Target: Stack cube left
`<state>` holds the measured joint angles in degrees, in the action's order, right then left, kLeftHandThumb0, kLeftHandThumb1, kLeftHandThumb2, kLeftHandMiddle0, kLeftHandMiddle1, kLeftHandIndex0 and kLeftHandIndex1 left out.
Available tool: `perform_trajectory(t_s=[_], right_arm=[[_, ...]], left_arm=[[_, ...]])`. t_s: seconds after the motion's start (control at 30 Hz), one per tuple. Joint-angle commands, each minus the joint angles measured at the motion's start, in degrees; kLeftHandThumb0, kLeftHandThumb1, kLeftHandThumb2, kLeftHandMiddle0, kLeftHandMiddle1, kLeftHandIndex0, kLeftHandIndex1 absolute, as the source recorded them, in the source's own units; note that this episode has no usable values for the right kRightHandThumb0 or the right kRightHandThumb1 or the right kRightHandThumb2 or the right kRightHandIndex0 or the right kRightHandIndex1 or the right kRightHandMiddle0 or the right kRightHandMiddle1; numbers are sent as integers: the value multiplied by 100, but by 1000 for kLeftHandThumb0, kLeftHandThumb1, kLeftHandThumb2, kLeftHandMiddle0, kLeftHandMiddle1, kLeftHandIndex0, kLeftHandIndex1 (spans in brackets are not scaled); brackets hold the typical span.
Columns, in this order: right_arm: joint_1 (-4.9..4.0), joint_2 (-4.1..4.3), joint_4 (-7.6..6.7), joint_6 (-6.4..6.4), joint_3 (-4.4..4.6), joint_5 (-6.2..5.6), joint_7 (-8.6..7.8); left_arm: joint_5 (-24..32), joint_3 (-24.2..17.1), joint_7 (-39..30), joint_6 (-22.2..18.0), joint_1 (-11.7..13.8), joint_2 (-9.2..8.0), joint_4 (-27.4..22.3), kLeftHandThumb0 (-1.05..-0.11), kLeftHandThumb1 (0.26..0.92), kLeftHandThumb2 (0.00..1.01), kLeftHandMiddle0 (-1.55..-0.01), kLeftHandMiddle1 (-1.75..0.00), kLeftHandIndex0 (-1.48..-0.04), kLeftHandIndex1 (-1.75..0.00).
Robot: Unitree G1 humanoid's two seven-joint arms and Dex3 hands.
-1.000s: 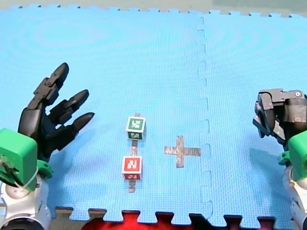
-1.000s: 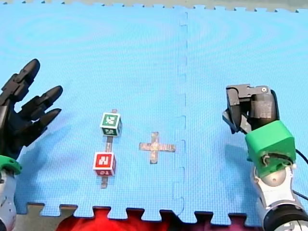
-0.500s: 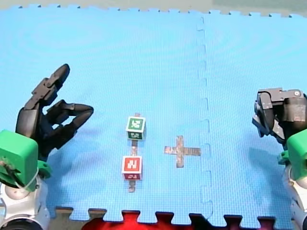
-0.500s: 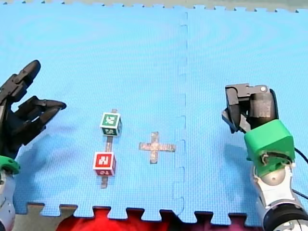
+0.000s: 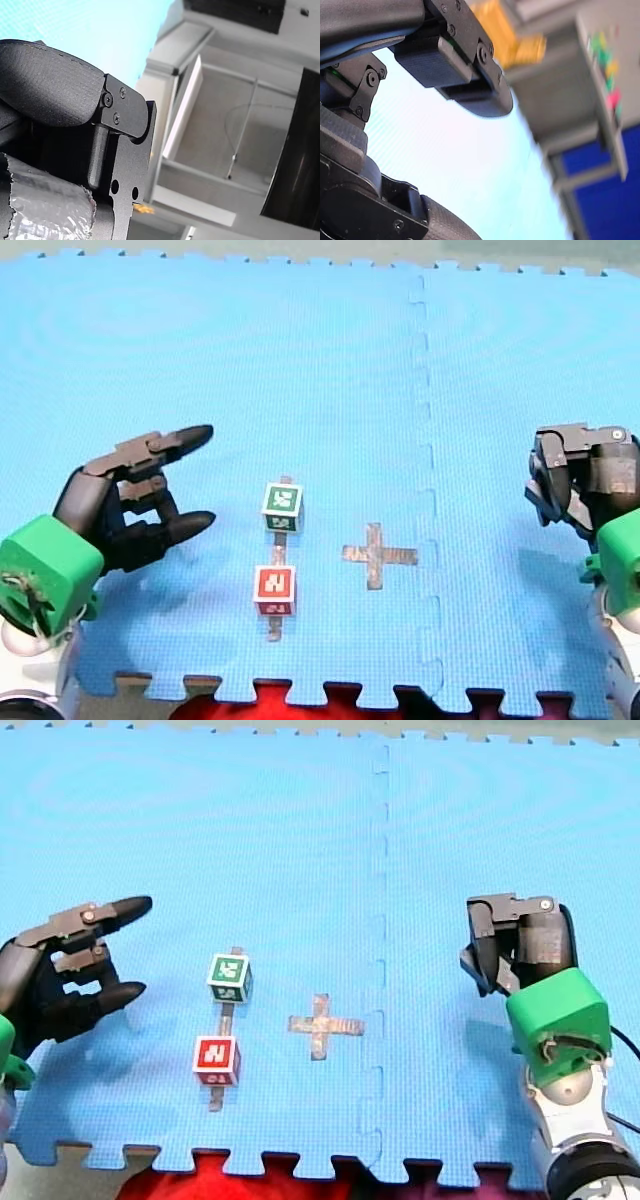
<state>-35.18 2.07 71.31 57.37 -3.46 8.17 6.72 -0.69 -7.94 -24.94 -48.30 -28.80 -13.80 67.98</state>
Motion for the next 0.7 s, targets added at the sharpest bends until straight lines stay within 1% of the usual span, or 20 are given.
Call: perform_trajectory(t_s=[0.0,0.1,0.17,0.27,0.33,0.5,0.67], right_arm=[[16,16,-37,31,-3,1,60],[18,6,-35,31,6,13,84],[11,3,-32,25,12,17,98],[6,2,-29,23,16,15,105],[7,-1,-26,21,14,8,102],[8,-3,-18,21,4,-15,71],[11,3,-15,37,-5,-26,52]], left_arm=[[-320,373,-404,131,-22,-509,-215,-952,696,13,-846,-1746,-825,-12],[-601,553,-175,178,117,-592,-578,-983,716,18,-856,-1746,-799,-1],[-783,687,-36,387,208,-677,-920,-997,726,19,-858,-1746,-794,0],[-899,802,72,653,323,-742,-1330,-1019,740,20,-864,-1746,-789,0],[-923,854,105,794,386,-769,-1521,-1027,744,19,-868,-1746,-779,0],[-1130,1072,301,1117,558,-842,-1969,-1043,753,14,-880,-1746,-692,0],[-1589,1375,657,1291,774,-952,-2464,-1045,754,10,-883,-1746,-639,0]])
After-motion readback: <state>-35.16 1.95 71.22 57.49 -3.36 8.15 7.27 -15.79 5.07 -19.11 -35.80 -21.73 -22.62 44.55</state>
